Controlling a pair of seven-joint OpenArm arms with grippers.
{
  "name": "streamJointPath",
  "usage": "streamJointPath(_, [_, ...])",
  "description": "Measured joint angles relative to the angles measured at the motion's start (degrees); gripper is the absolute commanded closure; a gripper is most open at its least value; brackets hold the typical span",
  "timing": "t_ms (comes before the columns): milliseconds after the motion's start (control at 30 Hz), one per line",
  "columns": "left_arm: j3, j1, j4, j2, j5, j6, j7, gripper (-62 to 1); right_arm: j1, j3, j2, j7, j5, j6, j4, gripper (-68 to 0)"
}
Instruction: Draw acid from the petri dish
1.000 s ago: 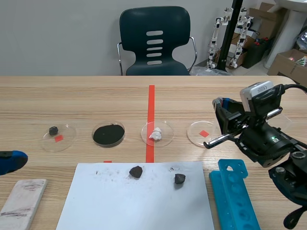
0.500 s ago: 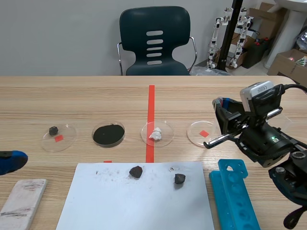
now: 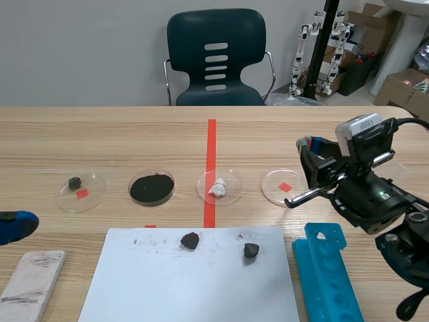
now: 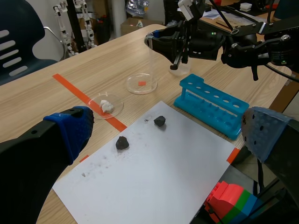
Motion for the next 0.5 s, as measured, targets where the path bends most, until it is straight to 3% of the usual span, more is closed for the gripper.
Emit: streamJointPath(500, [0.0,0.0,0.0,0.0,0.0,0.0,0.0,-62.3,0.0,0.0,0.0,0.0,0.4,0.0,0.0,-10.5])
